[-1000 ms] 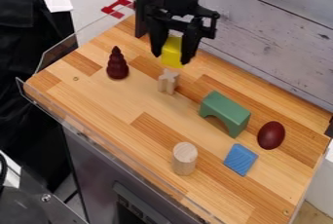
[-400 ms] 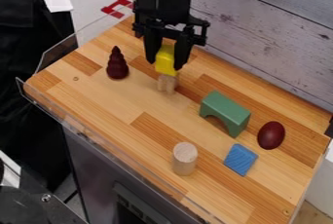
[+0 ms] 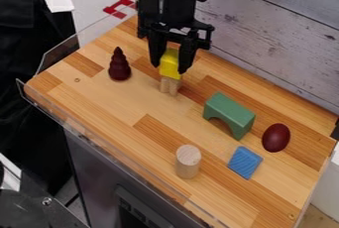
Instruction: Put the yelow block on the top and remove in the the right
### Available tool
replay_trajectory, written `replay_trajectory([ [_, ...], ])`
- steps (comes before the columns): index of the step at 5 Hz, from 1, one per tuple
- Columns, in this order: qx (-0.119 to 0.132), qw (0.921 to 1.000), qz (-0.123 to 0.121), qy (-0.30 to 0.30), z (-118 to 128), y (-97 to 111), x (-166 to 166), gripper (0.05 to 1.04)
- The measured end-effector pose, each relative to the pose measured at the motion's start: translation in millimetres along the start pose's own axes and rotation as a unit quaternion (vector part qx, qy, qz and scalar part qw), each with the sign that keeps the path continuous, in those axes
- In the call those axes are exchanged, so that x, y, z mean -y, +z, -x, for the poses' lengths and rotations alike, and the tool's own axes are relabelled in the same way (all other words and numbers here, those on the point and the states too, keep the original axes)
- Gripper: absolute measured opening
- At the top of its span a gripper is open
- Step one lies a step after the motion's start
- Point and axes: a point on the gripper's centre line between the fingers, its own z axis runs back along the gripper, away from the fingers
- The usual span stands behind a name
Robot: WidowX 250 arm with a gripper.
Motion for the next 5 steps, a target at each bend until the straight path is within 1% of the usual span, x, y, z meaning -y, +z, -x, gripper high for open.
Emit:
replay_trajectory([
  [1, -0.009, 1.0000, 0.002, -0.002, -1.8, -6.0, 0.8, 0.565],
  [2, -0.012, 0.9999, 0.004, 0.005, -5.7, -6.7, 1.8, 0.643],
  [3, -0.018, 0.9998, 0.000, 0.009, -4.8, -8.6, 0.4, 0.934],
  [4, -0.005, 0.9999, -0.001, 0.016, -4.8, -0.3, 0.6, 1.001],
  [5, 0.042, 0.9988, -0.009, 0.023, 5.6, 34.2, 3.2, 0.999],
])
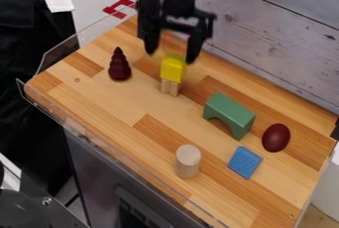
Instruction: Put the yelow block on the top and remove in the the right
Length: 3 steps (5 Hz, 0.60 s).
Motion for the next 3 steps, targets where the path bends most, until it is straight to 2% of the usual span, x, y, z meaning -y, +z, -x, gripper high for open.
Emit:
replay_trajectory([
  [1, 0.027, 0.9996, -0.009, -0.010, 16.0, 24.5, 4.1, 0.999],
  [2, 0.021, 0.9989, -0.027, -0.032, 41.6, 29.8, 16.7, 0.999],
  [3, -0.002, 0.9985, -0.029, -0.046, 66.4, 13.2, 27.0, 0.999],
])
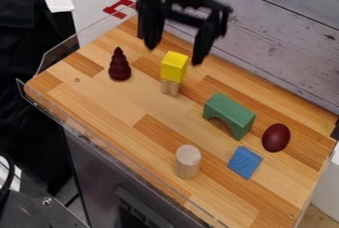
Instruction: Put the yelow block on the top and remove in the the right
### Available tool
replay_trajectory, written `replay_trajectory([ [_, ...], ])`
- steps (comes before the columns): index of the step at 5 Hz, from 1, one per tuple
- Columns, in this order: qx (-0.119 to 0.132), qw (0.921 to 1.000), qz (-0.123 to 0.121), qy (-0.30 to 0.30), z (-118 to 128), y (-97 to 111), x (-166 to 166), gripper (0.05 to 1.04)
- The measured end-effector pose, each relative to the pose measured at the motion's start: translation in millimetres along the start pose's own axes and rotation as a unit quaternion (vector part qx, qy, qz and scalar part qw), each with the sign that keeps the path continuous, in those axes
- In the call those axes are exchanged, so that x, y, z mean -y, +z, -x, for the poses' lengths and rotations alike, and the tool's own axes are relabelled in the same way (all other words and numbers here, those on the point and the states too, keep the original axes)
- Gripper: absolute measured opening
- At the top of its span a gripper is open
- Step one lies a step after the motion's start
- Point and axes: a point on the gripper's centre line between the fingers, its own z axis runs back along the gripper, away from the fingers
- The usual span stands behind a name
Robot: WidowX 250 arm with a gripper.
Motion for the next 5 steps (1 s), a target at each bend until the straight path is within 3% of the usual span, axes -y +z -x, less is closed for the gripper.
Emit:
replay_trajectory([
  [2, -0.008, 0.9997, 0.015, -0.015, 29.9, -15.3, 16.5, 0.999],
  [4, 0.029, 0.9984, 0.045, -0.017, 27.0, -26.1, 24.9, 0.999],
  [5, 0.029, 0.9983, 0.045, -0.021, 26.9, -26.1, 25.2, 0.999],
])
